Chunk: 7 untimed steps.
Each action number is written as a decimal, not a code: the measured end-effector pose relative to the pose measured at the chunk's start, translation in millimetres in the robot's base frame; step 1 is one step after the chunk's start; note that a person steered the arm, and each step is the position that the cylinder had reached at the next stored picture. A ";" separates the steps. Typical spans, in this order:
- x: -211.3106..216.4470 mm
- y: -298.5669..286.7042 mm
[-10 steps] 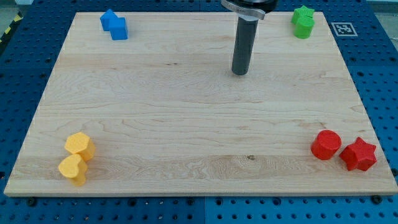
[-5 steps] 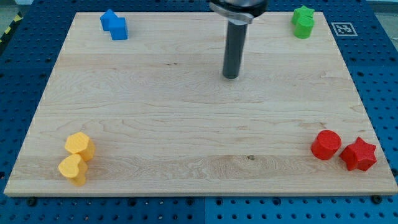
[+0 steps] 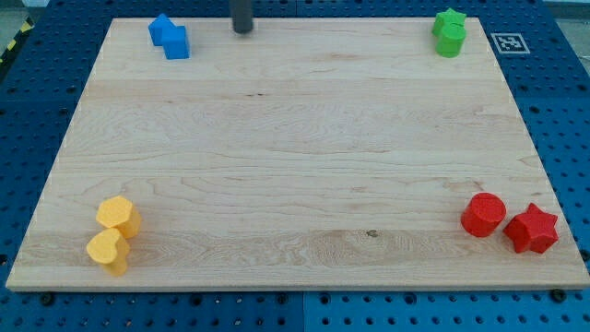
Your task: Push the blue cube into the yellow hexagon
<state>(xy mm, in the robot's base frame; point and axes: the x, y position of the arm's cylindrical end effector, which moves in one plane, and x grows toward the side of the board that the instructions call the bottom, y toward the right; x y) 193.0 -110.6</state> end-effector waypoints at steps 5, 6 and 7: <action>-1.1 -132.3; -1.1 -158.3; -1.1 -142.3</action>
<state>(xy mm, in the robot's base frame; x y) 191.9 -252.9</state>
